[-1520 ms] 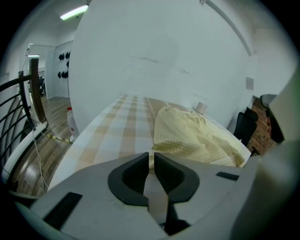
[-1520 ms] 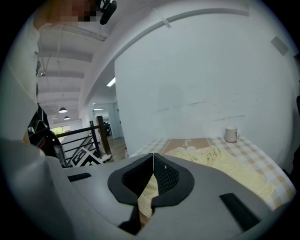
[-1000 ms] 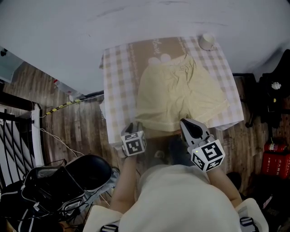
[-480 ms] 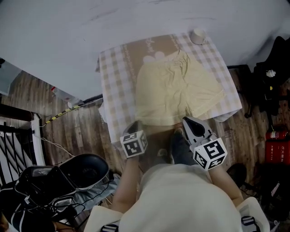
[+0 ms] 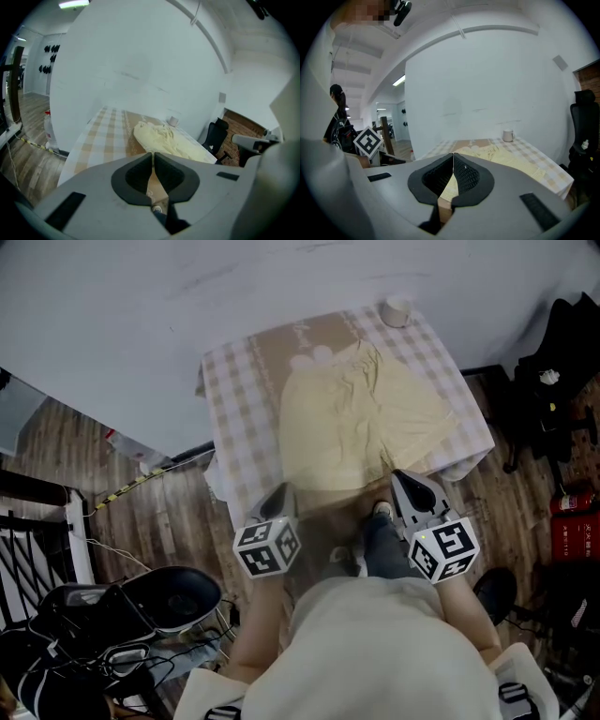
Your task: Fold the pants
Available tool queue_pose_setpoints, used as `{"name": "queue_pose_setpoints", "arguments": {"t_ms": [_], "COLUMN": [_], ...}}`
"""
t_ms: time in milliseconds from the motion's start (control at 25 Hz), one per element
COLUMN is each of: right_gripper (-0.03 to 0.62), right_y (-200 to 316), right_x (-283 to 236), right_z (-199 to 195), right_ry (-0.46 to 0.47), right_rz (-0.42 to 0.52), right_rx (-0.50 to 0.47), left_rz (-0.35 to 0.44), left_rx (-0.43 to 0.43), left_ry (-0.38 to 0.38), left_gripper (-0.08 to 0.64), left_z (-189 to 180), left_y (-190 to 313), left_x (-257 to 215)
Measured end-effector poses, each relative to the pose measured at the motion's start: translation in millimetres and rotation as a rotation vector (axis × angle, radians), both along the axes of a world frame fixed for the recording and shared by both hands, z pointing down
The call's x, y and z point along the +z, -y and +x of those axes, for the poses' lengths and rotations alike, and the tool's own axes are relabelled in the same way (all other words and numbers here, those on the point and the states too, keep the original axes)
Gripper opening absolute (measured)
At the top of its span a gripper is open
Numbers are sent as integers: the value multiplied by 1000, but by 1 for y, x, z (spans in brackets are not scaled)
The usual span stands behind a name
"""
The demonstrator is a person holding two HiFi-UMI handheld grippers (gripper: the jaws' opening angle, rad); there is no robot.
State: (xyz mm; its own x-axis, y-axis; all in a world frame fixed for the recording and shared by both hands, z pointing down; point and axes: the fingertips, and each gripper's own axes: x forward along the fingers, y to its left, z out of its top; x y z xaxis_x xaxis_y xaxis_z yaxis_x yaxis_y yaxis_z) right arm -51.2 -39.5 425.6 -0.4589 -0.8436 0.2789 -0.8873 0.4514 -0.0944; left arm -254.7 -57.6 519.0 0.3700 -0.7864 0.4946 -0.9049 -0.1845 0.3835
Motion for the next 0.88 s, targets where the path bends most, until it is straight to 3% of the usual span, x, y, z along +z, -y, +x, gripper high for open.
{"name": "queue_pose_setpoints", "arguments": {"t_ms": [240, 480, 880], "right_gripper": [2, 2, 2], "right_y": [9, 30, 92], "right_x": [-3, -8, -12], "right_z": [25, 61, 135], "right_ry": [16, 25, 50], "right_rz": [20, 40, 53], "right_rx": [23, -14, -104], "left_rz": [56, 76, 114], "left_rx": [-1, -26, -90], "left_ry": [-58, -145, -158], "left_gripper": [17, 15, 15], "left_z": [17, 55, 134], "left_y": [0, 8, 43], "left_x": [-35, -66, -97]}}
